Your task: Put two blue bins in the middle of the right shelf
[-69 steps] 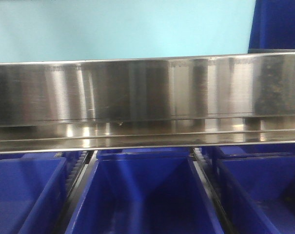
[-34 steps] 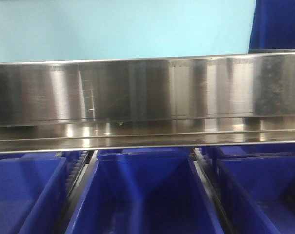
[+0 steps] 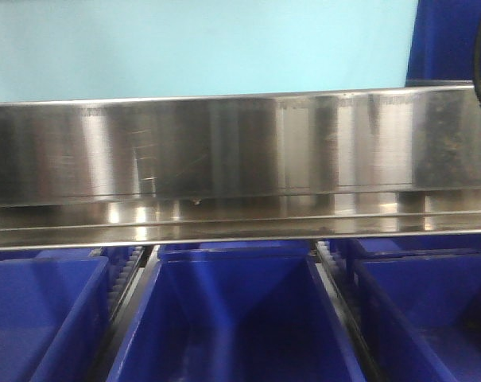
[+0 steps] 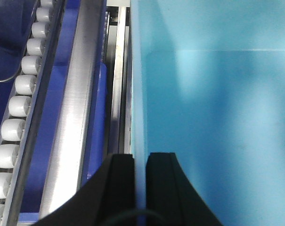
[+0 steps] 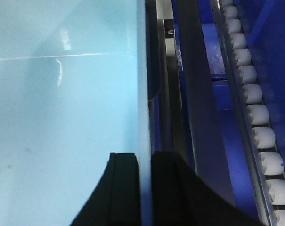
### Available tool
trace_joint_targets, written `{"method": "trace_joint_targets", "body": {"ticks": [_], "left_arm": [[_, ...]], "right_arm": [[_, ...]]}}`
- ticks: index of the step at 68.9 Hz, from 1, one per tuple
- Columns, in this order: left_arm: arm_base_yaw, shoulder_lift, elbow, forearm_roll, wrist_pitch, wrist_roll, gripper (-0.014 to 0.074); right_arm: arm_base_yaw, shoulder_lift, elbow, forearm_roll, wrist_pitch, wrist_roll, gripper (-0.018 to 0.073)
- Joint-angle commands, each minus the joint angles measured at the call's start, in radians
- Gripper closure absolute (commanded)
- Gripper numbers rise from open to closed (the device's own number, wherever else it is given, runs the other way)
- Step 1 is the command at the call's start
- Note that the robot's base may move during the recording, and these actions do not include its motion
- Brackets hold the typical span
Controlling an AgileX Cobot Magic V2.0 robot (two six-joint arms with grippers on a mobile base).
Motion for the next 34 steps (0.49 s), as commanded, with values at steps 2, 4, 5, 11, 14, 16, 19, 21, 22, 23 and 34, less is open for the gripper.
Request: {"method": "trace_joint_targets", "body": {"ticks": [2, 4, 5, 11, 14, 16, 19, 21, 22, 23, 34], "left_arm": [[-0.002, -0.004, -0.001, -0.012, -0.022, -0.001, 0.0707], [-0.002, -0.004, -0.001, -0.012, -0.022, -0.001, 0.0707], [-0.002, -0.004, -0.001, -0.012, -0.022, -0.001, 0.0707], [-0.002, -0.004, -0.001, -0.012, -0.022, -0.001, 0.0707], [-0.002, -0.004, -0.001, -0.012, -0.022, -0.001, 0.0707], [-0.002, -0.004, -0.001, -0.012, -0.022, -0.001, 0.0707], [-0.002, -0.004, -0.001, -0.012, -0.022, -0.001, 0.0707], [-0.002, -0.004, -0.001, -0.012, -0.022, -0.001, 0.0707], [-0.002, -0.004, -0.001, -0.012, -0.022, -0.001, 0.0707], [-0.002, -0.004, -0.001, -0.012, -0.022, -0.001, 0.0707], [-0.002, -0.004, 0.009, -0.012, -0.022, -0.001, 0.0707]], "right_arm": [[-0.002, -0.008, -0.004, -0.009, -0.041, -0.007, 0.0721], [-0.002, -0.008, -0.004, -0.007, -0.041, -0.007, 0.0721], [-0.002, -0.008, -0.004, -0.007, -0.041, -0.007, 0.0721], [-0.002, -0.008, 0.004, -0.005, -0.032, -0.007, 0.0721], [-0.002, -0.008, 0.011, -0.003, -0.028, -0.007, 0.0721], [-0.002, -0.008, 0.016, 0.003, -0.026, -0.007, 0.0721], [-0.002, -0.008, 0.022, 0.006, -0.026, 0.007, 0.0721], [-0.002, -0.008, 0.023, 0.009, -0.026, 0.013, 0.0721], [-0.002, -0.008, 0.025, 0.009, -0.026, 0.015, 0.0721], [-0.002, -0.008, 0.025, 0.009, -0.026, 0.017, 0.0721], [-0.002, -0.008, 0.03, 0.009, -0.026, 0.019, 0.0721]]}}
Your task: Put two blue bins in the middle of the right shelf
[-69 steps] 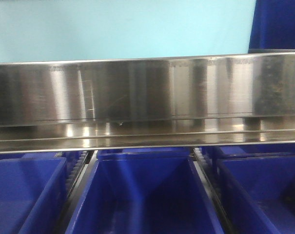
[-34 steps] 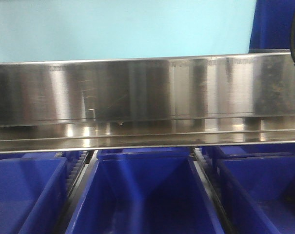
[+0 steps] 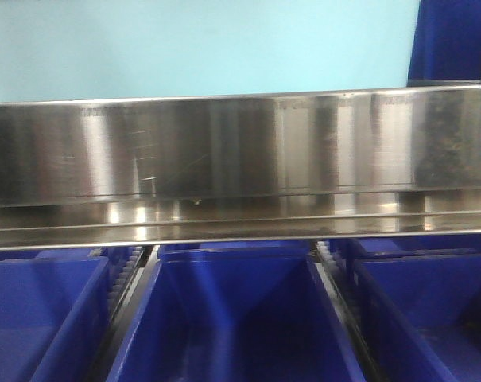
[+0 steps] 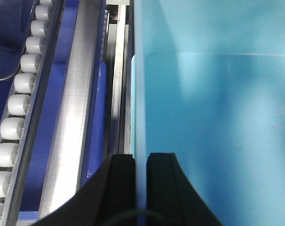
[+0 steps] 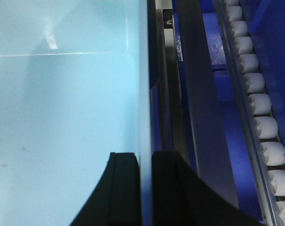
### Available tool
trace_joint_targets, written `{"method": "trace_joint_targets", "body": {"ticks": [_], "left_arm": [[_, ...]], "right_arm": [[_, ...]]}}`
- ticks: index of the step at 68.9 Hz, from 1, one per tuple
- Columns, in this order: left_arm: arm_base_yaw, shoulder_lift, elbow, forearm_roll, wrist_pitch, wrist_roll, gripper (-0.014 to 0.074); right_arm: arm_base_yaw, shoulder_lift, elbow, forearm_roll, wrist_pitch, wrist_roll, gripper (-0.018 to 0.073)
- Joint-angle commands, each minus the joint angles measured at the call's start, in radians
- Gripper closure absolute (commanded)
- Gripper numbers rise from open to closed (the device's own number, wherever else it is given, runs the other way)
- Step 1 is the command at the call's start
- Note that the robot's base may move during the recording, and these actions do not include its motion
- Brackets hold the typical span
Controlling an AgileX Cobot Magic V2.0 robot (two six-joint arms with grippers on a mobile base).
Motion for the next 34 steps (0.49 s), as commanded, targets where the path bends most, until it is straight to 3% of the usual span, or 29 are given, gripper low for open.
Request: {"method": "trace_joint_targets", "body": {"ticks": [1, 34], "left_arm": [[-0.002, -0.007, 0.007, -0.008, -0.024, -0.001, 0.0707], [-0.002, -0.007, 0.131, -0.01, -0.024, -0.002, 0.0707]], "right_arm": [[0.0, -0.005, 0.001, -0.002, -0.032, 0.004, 0.0721], [0.0, 0.035, 0.023, 0.008, -0.033, 0.018, 0.0721]]}}
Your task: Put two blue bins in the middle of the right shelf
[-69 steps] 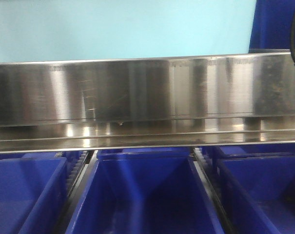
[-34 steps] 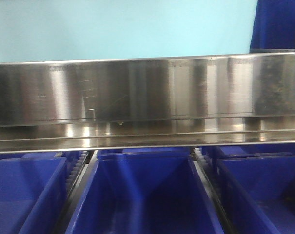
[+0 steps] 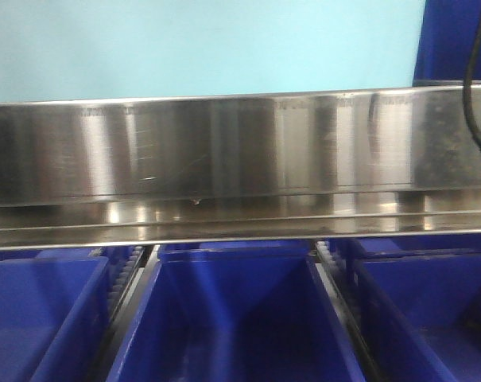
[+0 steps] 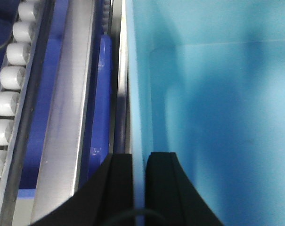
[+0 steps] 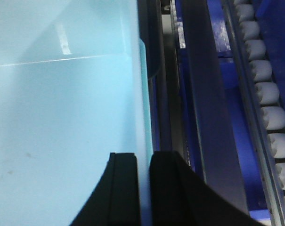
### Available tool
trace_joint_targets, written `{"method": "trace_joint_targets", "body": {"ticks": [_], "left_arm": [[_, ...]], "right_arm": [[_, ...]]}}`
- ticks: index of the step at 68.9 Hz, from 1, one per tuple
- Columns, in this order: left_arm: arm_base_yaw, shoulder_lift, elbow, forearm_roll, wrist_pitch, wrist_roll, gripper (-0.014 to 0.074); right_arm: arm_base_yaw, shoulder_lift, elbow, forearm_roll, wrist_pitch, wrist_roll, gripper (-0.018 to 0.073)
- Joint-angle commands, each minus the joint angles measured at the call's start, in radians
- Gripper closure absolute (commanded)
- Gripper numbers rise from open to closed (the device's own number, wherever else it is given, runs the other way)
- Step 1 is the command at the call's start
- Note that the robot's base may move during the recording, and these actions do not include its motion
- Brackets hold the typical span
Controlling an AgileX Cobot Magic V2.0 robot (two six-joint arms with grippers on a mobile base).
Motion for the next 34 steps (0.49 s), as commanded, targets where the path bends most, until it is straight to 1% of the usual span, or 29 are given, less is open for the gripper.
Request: {"method": "trace_joint_targets", "body": {"ticks": [1, 19, 29, 34], "left_arm": [[-0.002, -0.007, 0.009, -0.005, -0.003, 0.0, 0.0707], [-0.002, -0.007, 0.012, -0.005, -0.003, 0.0, 0.0707], [-0.002, -0.007, 0.012, -0.005, -0.052, 0.0, 0.0707], [-0.002, -0.007, 0.012, -0.005, -0.058, -0.002, 0.0707]], "right_arm": [[0.0, -0.004, 0.01, 0.001, -0.041, 0.011, 0.0721], [0.0, -0.002, 0.064, 0.001, -0.069, 0.029, 0.0721], [0.0, 0.01, 0.064, 0.001, -0.09, 0.029, 0.0721], [0.0, 0.018, 0.064, 0.001, -0.095, 0.029, 0.0721]]}}
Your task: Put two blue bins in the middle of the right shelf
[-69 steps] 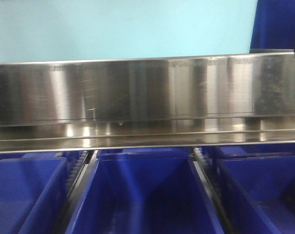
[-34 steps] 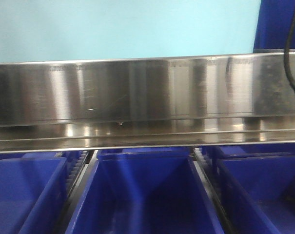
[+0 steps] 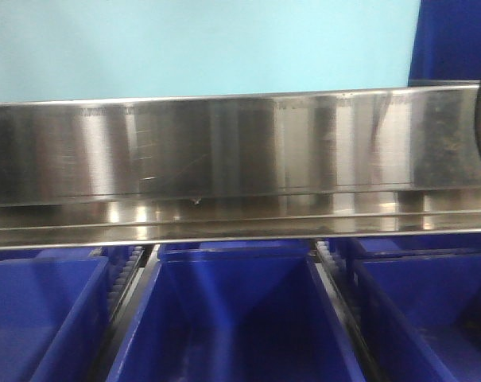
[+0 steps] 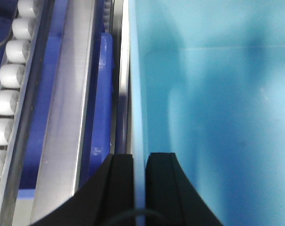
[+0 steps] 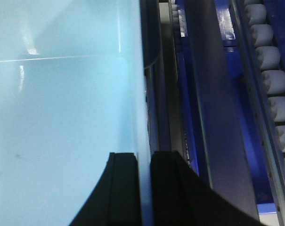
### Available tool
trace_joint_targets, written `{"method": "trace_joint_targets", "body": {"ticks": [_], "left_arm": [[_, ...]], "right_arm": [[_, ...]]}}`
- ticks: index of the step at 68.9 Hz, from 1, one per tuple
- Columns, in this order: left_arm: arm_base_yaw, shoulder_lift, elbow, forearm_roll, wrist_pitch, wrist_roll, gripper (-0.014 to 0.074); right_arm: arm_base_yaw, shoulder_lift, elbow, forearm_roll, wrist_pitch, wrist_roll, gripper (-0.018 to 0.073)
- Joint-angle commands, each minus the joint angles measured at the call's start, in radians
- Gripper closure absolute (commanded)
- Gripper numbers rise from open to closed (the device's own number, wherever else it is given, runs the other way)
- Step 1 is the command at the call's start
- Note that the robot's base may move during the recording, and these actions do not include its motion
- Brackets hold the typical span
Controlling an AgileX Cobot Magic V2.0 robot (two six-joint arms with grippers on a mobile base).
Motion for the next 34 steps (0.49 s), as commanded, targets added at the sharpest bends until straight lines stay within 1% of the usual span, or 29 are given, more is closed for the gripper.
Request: {"method": "trace_joint_targets", "body": {"ticks": [1, 16, 24, 34], "left_arm": [[-0.002, -0.007, 0.0, -0.01, -0.037, -0.006, 0.0707], [-0.002, -0.007, 0.068, -0.007, -0.066, -0.028, 0.0707], [-0.002, -0.007, 0.103, -0.007, -0.106, -0.036, 0.0707], [-0.002, -0.007, 0.116, -0.007, -0.118, -0.036, 0.0707]], "right_arm": [[0.002, 0.008, 0.002, -0.002, -0.053, 0.006, 0.0721], [0.002, 0.02, 0.003, -0.002, -0.053, 0.006, 0.0721], [0.002, 0.03, 0.003, -0.002, -0.048, 0.006, 0.0721], [0.002, 0.043, 0.003, -0.002, -0.05, 0.006, 0.0721]]}}
